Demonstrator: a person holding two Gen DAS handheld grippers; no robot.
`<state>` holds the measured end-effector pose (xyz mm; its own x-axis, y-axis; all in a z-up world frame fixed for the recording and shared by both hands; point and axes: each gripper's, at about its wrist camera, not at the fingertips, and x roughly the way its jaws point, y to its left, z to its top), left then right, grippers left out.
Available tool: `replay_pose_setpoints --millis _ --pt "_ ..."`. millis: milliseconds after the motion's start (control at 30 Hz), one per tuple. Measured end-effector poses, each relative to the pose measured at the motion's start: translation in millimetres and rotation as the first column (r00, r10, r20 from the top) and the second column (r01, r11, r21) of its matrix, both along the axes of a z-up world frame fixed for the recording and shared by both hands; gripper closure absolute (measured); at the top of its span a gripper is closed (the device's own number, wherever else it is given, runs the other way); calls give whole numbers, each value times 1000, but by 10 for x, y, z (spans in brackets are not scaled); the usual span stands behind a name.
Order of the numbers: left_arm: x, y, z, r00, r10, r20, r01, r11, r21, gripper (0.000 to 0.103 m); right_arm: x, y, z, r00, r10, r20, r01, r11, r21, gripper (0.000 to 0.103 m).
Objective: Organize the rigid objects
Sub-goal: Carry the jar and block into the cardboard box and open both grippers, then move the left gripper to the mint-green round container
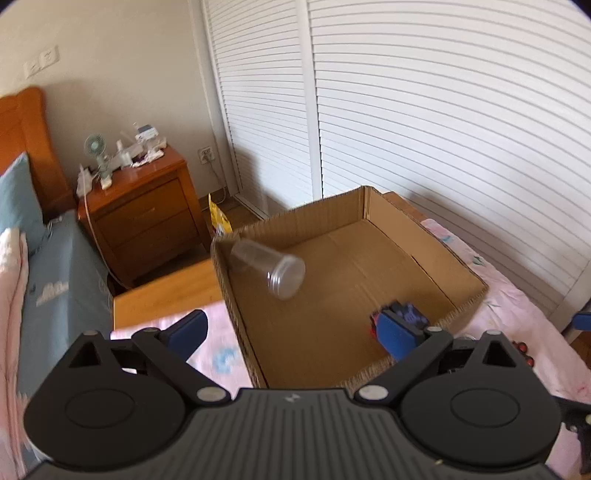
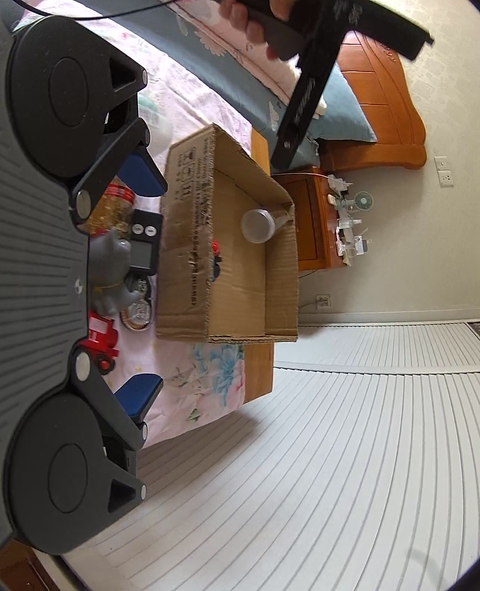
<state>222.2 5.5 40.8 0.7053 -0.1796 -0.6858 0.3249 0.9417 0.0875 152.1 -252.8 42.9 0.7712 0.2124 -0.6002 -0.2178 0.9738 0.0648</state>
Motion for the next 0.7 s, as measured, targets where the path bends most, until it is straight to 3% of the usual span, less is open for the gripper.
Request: replay_pose_setpoints --millis 200,467,700 --pt "-566 283 -209 997 75 -11 -75 993 -88 4 -197 17 -106 1000 6 -22 -6 1000 -4 0" --pt "-987 579 -545 973 226 -37 -228 969 -99 4 -391 5 -189 1000 14 -25 -14 1000 1 0" --pt "-1149 751 -799 956 282 -78 -289 951 -110 4 -399 -26 -237 999 -16 -36 17 1000 9 0"
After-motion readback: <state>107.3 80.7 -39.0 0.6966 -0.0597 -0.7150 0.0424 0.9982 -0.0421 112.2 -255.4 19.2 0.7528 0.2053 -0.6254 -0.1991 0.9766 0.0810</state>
